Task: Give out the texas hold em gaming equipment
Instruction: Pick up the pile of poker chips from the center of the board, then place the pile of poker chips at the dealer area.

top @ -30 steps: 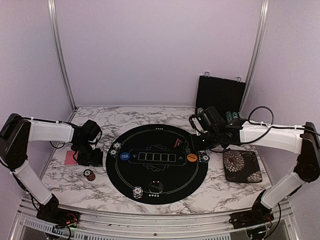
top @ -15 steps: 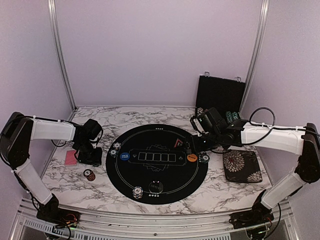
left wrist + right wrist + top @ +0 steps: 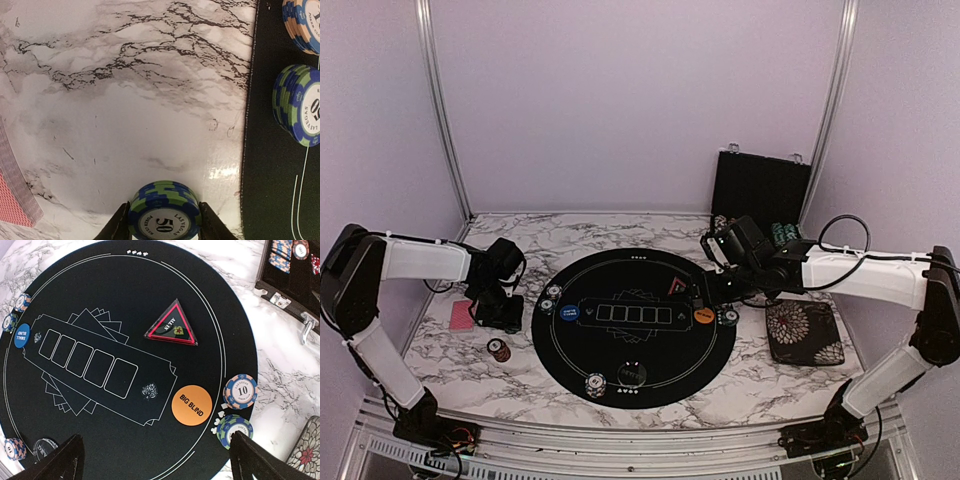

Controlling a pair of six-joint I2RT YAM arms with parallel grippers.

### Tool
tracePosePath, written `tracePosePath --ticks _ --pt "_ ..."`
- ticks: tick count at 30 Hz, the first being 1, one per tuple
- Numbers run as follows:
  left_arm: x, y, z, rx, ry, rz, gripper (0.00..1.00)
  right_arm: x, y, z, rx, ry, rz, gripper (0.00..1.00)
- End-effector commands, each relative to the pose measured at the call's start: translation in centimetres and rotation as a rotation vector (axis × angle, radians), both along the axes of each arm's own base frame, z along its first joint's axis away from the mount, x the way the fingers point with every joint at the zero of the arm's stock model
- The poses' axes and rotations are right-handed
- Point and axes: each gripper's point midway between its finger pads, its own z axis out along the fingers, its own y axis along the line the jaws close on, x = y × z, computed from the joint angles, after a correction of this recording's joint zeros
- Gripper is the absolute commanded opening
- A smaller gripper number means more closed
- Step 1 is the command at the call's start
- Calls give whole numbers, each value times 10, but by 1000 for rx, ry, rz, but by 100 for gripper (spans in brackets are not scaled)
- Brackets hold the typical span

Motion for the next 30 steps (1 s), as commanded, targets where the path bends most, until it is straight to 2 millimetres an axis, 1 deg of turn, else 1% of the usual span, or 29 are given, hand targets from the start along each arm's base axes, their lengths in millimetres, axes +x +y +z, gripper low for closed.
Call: tracePosePath --ticks 1,12,16,24,30 --pt "5 1 19 7 -34 -16 43 6 6 14 27 -28 -6 98" --pt "7 -7 30 4 -52 -37 43 5 4 13 27 -29 -14 98" --pt "4 -9 30 7 -48 -39 43 4 3 11 28 -28 -16 98" --pt "0 -15 39 -2 -61 -45 43 2 0 10 29 -26 -23 98" --pt "-6 -24 41 -5 -63 -61 43 0 -1 9 33 -25 -26 98"
